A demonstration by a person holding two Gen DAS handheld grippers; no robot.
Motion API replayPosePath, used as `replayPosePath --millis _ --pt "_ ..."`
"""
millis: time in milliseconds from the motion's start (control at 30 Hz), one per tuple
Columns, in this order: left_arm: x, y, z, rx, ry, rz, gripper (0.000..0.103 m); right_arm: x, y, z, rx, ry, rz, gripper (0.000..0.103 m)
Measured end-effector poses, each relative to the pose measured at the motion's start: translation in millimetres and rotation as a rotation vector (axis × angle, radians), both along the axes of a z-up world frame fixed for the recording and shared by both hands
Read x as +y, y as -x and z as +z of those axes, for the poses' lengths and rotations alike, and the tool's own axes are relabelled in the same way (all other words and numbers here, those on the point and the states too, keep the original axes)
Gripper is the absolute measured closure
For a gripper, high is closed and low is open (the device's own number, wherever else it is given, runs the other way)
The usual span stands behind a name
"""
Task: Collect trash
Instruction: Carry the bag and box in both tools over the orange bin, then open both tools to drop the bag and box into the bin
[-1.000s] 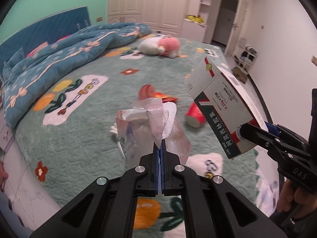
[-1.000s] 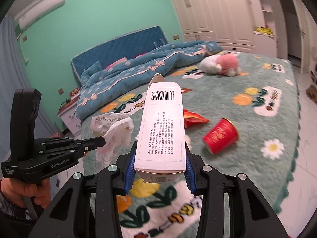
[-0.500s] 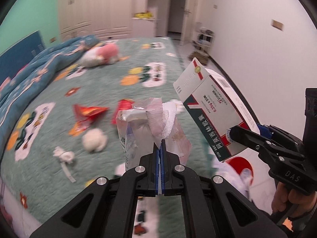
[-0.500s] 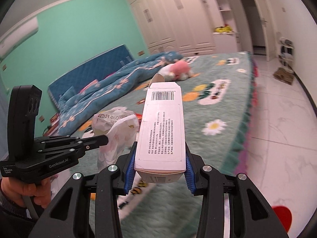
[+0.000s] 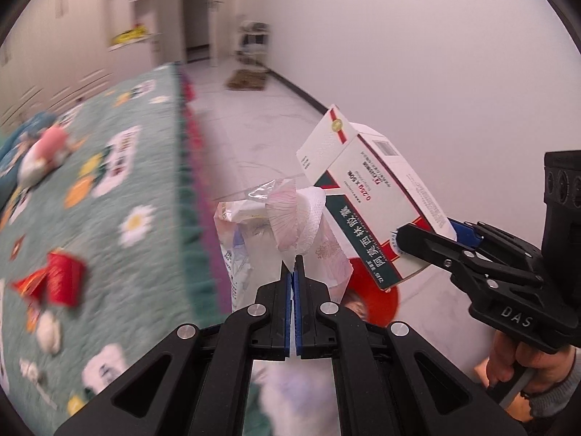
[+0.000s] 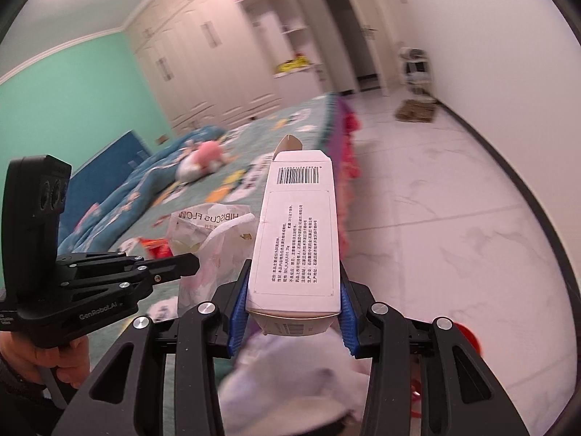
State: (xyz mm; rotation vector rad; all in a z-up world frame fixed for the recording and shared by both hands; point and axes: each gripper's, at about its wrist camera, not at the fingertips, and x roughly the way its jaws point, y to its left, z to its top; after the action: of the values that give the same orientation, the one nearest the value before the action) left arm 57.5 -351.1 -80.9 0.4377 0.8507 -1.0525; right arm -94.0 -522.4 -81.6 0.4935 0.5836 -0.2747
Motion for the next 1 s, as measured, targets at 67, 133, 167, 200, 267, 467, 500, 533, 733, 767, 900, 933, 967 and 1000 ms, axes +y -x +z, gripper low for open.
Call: replayPosePath --millis 67,133,167,200,267,467,500,533,733,767,900,933,967,1000 --pt "-22 11 -7 0.007 -0.010 -0.059 0.100 -16 15 -8 0.021 -0.006 -0.045 0.061" --pt "-42 20 -17 0.030 -0.017 -0.109 0.100 -29 28 -16 0.038 -0.013 -0.085 0.061" --pt "-50 23 -20 0.038 -0.022 -0.125 0.100 -39 35 -21 0.049 -0.021 -0.109 0.061" --pt "-57 26 -24 0.043 -0.027 -0.144 0.100 -46 42 -27 0.059 -0.027 -0.130 0.061" --pt "-74 34 -32 0.055 -0.036 -0.184 0.100 -60 49 -37 0.075 -0.039 -0.163 0.061" --pt "-116 49 -53 0.088 -0.072 -0.262 0.100 -93 70 -70 0.125 -0.072 -0.244 0.061" --pt "-123 51 -58 0.095 -0.082 -0.272 0.100 -99 73 -76 0.133 -0.079 -0.258 0.061" --pt "-127 52 -61 0.101 -0.090 -0.279 0.100 -105 76 -81 0.140 -0.087 -0.271 0.061" --pt "-154 56 -90 0.144 -0.143 -0.321 0.100 -122 88 -107 0.172 -0.118 -0.336 0.061" --pt "-157 58 -96 0.151 -0.150 -0.327 0.100 -124 91 -112 0.181 -0.122 -0.343 0.061" --pt "-172 59 -117 0.165 -0.192 -0.342 0.100 -132 90 -128 0.205 -0.142 -0.358 0.061" --pt "-175 59 -120 0.175 -0.194 -0.339 0.100 -135 89 -133 0.213 -0.147 -0.363 0.061" --pt "-179 58 -125 0.187 -0.205 -0.340 0.100 -136 89 -136 0.216 -0.151 -0.367 0.061" --pt "-183 57 -130 0.187 -0.219 -0.341 0.100 -138 91 -140 0.218 -0.155 -0.372 0.061"
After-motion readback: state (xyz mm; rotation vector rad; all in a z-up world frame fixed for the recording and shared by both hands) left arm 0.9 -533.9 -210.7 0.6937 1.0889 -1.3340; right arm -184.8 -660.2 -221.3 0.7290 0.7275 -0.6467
